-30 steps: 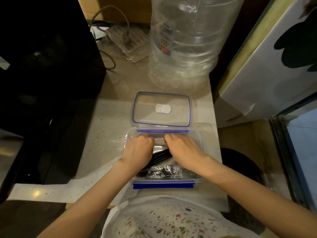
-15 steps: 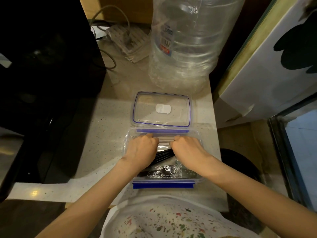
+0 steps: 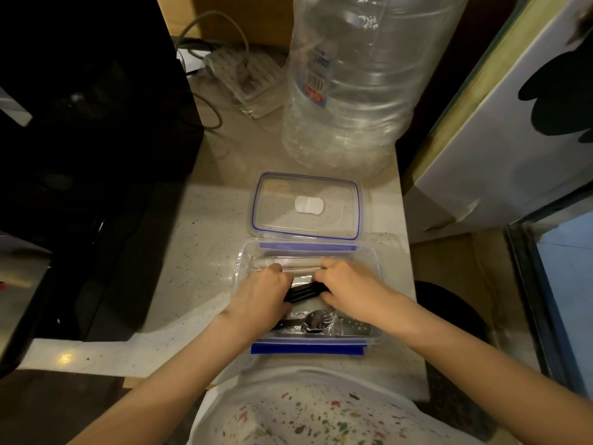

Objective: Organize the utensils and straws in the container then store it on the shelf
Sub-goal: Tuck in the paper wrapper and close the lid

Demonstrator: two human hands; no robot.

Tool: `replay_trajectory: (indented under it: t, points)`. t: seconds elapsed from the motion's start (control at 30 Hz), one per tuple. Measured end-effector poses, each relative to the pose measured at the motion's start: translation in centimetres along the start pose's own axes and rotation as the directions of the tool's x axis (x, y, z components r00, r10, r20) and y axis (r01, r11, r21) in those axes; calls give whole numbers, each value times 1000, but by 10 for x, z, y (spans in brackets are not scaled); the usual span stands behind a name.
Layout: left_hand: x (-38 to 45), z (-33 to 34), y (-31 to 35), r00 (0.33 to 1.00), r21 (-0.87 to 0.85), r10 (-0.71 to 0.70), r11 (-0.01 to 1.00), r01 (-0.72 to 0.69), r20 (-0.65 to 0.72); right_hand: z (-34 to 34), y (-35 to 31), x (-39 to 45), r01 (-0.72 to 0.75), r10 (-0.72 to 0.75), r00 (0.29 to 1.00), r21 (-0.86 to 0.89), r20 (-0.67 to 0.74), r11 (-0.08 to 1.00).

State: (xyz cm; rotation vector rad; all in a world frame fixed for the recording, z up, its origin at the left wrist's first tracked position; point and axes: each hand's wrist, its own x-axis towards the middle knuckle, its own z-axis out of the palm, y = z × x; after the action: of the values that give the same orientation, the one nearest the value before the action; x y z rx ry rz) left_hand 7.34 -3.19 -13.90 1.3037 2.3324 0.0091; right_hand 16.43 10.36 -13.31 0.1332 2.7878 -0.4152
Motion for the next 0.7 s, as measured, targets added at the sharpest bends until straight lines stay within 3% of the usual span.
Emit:
replay_trajectory:
  t: [0.37,0.5,0.7]
  points:
    - [3,7,3,996,71,-37,997,43,-86,3,-7,1,-27,18,999,-192,-47,981]
    - [3,5,3,997,30,-35,999,38,-73,5,-3,0,-18,13,999,-140,-34,990]
    - [1,-3,0,997,-25,11,1000,-13,-79,-7,7,-6,-42,46,998,85,-51,996]
